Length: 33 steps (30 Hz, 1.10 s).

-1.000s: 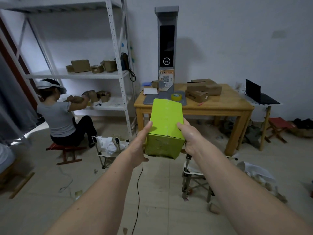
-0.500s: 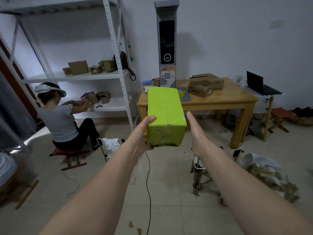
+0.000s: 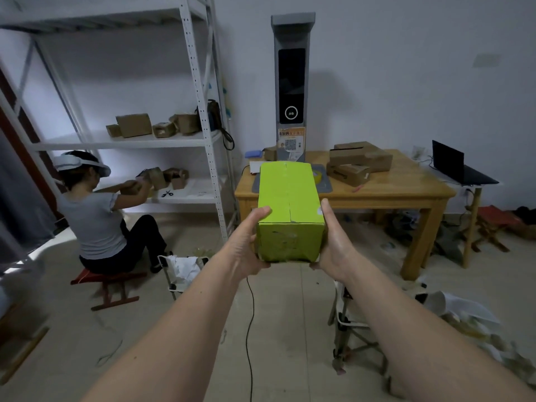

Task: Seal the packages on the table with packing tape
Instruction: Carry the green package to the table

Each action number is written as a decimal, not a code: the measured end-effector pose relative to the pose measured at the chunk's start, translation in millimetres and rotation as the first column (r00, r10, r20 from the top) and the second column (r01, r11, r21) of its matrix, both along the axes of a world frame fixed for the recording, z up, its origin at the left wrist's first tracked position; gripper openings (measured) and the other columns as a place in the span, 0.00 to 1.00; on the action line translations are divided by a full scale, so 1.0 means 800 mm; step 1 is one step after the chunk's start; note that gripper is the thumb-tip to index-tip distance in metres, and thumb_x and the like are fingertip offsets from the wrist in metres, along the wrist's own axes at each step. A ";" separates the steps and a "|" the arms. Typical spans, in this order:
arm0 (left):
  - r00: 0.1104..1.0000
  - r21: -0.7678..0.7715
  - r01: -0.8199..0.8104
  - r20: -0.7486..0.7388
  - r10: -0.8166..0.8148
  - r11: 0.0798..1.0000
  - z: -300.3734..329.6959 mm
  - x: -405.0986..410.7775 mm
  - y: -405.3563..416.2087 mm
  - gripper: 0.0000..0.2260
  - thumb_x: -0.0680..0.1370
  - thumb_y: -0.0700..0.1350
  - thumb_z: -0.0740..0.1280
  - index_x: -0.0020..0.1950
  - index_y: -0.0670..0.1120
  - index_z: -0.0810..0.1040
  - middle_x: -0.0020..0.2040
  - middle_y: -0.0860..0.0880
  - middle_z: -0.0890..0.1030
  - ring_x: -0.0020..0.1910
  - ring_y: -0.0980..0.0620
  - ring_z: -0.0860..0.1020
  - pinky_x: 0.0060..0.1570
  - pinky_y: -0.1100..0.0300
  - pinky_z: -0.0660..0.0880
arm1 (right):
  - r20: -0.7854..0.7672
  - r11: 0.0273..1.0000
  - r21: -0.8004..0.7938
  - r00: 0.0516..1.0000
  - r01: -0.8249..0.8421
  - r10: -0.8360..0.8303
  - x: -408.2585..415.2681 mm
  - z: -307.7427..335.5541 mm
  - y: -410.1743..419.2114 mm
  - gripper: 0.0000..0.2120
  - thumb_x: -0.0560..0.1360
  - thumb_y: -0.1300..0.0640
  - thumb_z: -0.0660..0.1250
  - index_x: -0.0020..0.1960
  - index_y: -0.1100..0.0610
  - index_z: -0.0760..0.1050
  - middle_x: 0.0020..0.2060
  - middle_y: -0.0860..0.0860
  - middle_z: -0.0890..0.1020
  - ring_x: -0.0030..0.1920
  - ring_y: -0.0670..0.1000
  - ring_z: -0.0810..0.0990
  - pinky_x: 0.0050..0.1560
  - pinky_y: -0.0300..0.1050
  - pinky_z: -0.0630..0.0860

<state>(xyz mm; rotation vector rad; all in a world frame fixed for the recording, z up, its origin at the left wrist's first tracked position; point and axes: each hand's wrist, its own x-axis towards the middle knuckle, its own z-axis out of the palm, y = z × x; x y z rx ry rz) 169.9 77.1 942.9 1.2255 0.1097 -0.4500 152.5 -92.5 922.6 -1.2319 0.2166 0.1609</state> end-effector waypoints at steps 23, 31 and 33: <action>1.000 -0.095 0.013 0.012 -0.012 0.995 -0.001 0.212 -0.111 0.22 0.67 0.55 0.72 0.59 0.47 0.80 0.46 0.44 0.86 0.41 0.45 0.85 0.35 0.47 0.81 | 0.014 0.996 -0.002 0.996 -0.089 0.089 0.218 -0.005 -0.131 0.31 0.58 0.28 0.69 0.56 0.41 0.79 0.48 0.47 0.86 0.55 0.55 0.82 0.48 0.53 0.73; 0.999 0.024 0.003 0.047 -0.005 1.000 -0.011 0.318 -0.107 0.43 0.55 0.60 0.78 0.69 0.50 0.73 0.63 0.42 0.79 0.63 0.38 0.76 0.64 0.31 0.67 | 0.024 0.996 0.033 0.996 -0.083 0.082 0.315 -0.008 -0.137 0.34 0.54 0.26 0.74 0.55 0.43 0.82 0.53 0.51 0.85 0.50 0.55 0.85 0.45 0.54 0.81; 0.997 0.055 0.023 0.068 -0.027 0.998 -0.008 0.351 -0.101 0.46 0.55 0.60 0.78 0.71 0.50 0.71 0.65 0.42 0.77 0.65 0.37 0.74 0.66 0.30 0.64 | 0.024 0.993 0.058 0.994 -0.105 0.104 0.348 -0.005 -0.132 0.40 0.56 0.27 0.73 0.62 0.46 0.79 0.56 0.53 0.84 0.55 0.57 0.84 0.53 0.61 0.80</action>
